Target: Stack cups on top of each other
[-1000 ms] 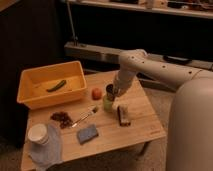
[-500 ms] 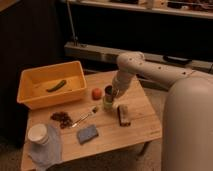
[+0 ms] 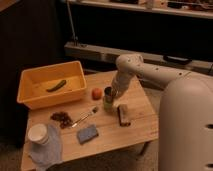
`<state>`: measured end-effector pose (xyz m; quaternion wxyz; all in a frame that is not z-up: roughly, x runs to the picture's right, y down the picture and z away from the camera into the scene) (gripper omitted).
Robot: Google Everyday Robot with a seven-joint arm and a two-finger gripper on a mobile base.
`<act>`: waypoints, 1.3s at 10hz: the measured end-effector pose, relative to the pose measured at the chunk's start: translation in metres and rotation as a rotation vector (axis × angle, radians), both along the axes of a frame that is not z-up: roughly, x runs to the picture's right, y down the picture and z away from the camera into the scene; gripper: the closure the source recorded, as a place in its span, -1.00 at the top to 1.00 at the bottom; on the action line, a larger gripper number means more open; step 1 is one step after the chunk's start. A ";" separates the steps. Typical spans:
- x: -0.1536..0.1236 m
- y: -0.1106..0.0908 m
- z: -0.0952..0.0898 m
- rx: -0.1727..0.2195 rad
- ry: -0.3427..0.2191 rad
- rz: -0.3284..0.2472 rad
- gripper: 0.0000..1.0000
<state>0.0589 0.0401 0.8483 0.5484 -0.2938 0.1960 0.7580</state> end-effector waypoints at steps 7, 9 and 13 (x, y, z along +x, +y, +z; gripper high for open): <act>-0.007 0.004 0.004 -0.002 0.029 -0.031 0.60; -0.004 0.006 0.003 -0.004 0.044 -0.044 0.60; -0.002 0.010 0.003 -0.010 0.056 -0.052 0.60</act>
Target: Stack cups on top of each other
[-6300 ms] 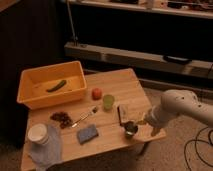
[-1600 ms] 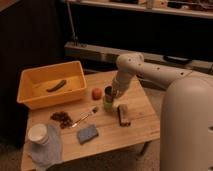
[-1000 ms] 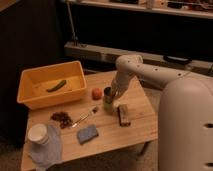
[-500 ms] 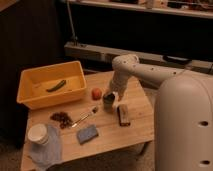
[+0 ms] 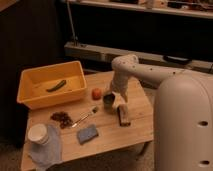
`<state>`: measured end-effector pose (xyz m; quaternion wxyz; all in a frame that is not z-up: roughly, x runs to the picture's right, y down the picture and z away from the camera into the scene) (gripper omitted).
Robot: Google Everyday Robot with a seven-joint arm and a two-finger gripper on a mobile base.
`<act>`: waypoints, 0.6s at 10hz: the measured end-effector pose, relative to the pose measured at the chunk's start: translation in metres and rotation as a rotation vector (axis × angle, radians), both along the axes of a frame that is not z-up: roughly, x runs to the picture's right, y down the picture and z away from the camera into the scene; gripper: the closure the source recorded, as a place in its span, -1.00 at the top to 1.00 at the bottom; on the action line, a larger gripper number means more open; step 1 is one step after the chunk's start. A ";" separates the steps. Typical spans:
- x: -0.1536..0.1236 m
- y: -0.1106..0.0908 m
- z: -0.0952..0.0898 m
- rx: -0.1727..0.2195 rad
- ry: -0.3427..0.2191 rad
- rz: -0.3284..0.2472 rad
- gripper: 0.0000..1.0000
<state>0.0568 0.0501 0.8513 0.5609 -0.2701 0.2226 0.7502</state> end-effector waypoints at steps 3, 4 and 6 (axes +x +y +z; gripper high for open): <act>0.008 -0.001 -0.001 0.011 0.007 0.022 0.60; 0.009 -0.003 -0.001 0.013 0.006 0.033 0.51; 0.008 -0.004 -0.001 0.013 0.000 0.048 0.09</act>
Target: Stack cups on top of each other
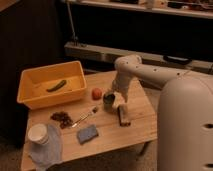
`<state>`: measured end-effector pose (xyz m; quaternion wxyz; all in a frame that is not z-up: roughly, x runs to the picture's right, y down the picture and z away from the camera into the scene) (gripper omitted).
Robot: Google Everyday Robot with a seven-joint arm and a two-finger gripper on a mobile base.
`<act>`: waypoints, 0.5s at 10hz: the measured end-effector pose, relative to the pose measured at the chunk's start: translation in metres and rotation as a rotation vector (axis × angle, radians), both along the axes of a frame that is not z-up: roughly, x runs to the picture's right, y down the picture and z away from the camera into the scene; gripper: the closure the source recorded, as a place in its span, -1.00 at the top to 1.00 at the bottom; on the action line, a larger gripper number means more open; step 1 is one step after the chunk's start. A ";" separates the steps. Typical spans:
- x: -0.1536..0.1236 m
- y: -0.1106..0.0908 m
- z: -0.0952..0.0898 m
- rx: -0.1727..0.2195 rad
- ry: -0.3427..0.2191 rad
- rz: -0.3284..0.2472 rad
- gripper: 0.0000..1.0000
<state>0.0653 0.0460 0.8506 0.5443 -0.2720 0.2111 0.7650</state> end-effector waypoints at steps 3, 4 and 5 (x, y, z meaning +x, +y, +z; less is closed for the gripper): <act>-0.003 -0.001 0.002 -0.001 -0.010 0.007 -0.06; -0.003 -0.001 0.003 -0.003 -0.010 0.009 -0.06; -0.003 0.001 0.006 -0.008 -0.010 0.014 -0.06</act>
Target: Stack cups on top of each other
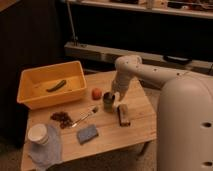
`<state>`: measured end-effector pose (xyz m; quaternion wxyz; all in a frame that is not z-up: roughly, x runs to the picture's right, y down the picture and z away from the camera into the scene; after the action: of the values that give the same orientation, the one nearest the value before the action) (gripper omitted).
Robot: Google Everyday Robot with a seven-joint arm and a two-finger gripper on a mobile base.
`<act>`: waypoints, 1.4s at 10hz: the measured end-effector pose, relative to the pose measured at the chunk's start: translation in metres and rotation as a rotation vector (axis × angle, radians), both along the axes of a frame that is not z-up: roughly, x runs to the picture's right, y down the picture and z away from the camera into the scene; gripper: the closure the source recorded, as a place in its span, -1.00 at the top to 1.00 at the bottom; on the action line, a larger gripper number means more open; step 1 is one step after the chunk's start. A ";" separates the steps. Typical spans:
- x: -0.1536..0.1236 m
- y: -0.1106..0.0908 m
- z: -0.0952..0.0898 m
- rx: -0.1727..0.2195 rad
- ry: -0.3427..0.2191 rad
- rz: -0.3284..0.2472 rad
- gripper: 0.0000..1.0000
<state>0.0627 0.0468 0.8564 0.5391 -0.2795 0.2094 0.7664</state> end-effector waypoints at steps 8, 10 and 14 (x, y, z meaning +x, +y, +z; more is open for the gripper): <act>-0.006 0.021 0.031 -0.051 -0.021 0.013 -0.06; -0.006 0.026 0.037 -0.063 -0.022 0.013 -0.06; -0.013 0.032 0.046 -0.080 -0.042 0.002 -0.62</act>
<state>0.0495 0.0792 0.9025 0.5309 -0.3171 0.2280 0.7521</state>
